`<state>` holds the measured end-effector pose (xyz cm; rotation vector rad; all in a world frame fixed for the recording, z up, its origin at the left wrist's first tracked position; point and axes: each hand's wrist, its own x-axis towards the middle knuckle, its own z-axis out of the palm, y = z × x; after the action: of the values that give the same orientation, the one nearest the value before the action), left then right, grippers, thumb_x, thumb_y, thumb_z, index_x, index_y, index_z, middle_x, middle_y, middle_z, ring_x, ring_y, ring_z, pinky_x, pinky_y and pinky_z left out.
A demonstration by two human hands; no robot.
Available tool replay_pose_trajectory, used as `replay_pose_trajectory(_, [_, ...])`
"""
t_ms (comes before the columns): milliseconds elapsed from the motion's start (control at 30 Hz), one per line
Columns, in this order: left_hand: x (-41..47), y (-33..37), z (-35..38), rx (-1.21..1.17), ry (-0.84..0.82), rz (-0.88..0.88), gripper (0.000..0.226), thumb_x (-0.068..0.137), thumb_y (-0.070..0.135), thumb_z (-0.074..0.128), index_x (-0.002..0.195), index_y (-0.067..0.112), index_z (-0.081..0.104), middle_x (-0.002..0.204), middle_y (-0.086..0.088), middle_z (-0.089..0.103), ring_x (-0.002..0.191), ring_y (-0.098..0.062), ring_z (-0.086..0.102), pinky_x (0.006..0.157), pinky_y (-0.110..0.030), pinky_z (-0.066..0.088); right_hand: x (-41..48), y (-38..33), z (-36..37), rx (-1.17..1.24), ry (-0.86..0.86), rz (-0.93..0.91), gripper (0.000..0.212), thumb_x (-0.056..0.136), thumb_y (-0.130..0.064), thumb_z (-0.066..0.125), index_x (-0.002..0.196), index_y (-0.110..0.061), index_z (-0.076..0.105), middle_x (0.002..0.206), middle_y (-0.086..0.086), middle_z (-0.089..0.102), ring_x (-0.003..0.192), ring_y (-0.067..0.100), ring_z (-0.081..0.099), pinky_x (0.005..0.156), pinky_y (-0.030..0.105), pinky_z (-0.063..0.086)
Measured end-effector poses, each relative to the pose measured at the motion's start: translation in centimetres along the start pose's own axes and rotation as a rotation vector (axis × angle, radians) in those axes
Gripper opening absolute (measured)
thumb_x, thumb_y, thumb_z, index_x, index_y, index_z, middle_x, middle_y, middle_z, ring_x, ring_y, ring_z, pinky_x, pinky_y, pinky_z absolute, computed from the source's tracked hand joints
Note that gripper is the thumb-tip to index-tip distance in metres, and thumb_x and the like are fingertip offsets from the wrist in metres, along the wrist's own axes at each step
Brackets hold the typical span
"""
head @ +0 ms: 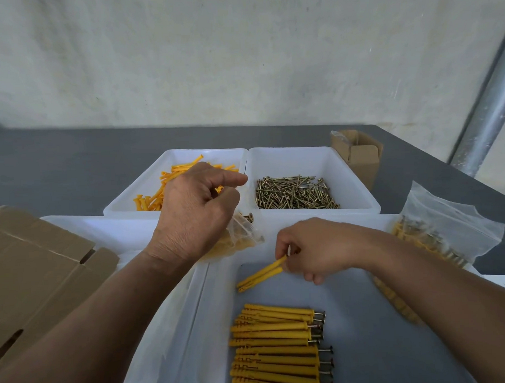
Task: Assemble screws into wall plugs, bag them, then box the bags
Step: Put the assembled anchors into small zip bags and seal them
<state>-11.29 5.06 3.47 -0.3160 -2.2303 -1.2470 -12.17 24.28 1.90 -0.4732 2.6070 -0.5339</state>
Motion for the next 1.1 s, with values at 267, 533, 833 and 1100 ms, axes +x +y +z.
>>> replay_pose_trajectory(267, [0.0,0.0,0.1,-0.029,-0.001,-0.026,0.034,0.071,0.022,0.053,0.096,0.025,0.077,0.082,0.01,0.061,0.059,-0.012,0.056,0.063,-0.029,0.046,-0.7,-0.8,-2.2,0.058,0.663,-0.022,0.016,0.086,-0.028,0.054,0.077,-0.022,0.065,0.069,-0.008,0.063,0.064,0.008,0.056,0.048,0.024,0.035])
replay_pose_trajectory(533, [0.0,-0.1,0.1,-0.024,-0.001,-0.017,0.034,0.072,0.021,0.053,0.096,0.024,0.077,0.08,0.015,0.061,0.058,-0.008,0.055,0.061,-0.026,0.044,-1.0,0.2,-4.1,0.532,1.066,-0.143,0.02,0.066,-0.031,0.05,0.069,-0.014,0.061,0.046,-0.009,0.049,0.038,0.008,0.039,0.046,0.025,0.032])
replay_pose_trajectory(833, [0.0,0.1,0.1,0.014,-0.008,0.002,0.034,0.074,0.022,0.053,0.098,0.024,0.077,0.084,0.009,0.062,0.067,-0.011,0.058,0.063,-0.025,0.045,0.1,-0.9,-1.8,0.612,0.871,-0.285,0.027,0.065,-0.038,0.046,0.077,-0.023,0.064,0.049,-0.007,0.054,0.043,0.009,0.046,0.051,0.028,0.036])
replay_pose_trajectory(1100, [0.1,0.3,-0.1,0.014,0.001,0.005,0.035,0.073,0.023,0.052,0.097,0.023,0.077,0.085,0.009,0.062,0.066,-0.011,0.058,0.065,-0.027,0.047,0.0,-1.9,-1.2,0.659,0.825,-0.311,0.016,0.078,-0.027,0.052,0.077,-0.021,0.066,0.055,-0.003,0.059,0.045,0.009,0.053,0.05,0.029,0.043])
